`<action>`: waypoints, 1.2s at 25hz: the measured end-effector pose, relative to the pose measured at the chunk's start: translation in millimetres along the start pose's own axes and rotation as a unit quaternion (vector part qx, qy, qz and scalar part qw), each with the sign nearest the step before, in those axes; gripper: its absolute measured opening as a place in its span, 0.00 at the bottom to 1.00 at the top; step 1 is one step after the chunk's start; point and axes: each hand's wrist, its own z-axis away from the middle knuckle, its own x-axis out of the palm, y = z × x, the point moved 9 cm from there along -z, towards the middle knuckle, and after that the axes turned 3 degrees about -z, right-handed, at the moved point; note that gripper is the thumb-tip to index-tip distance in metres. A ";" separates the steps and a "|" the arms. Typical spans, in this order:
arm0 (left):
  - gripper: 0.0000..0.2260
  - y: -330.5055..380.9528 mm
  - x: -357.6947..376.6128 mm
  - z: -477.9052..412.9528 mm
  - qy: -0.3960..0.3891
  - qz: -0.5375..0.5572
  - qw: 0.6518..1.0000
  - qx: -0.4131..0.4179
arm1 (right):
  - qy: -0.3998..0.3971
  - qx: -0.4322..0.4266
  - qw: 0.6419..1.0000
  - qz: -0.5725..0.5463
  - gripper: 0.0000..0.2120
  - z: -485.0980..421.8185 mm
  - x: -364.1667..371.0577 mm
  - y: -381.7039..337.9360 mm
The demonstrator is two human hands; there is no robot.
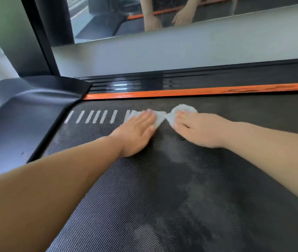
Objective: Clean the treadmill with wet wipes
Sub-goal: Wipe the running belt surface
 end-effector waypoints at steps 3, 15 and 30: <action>0.28 46.1 2.5 13.7 0.014 0.000 0.998 0.059 | 0.044 0.041 0.998 0.013 0.23 16.2 -8.1 29.1; 0.29 138.9 37.6 87.5 -0.012 -0.026 0.996 0.085 | 0.099 0.018 0.994 0.044 0.40 60.2 27.4 47.7; 0.32 152.5 58.5 190.8 -0.020 0.038 0.996 -0.079 | 0.078 -0.017 0.996 0.048 0.36 96.4 50.9 35.6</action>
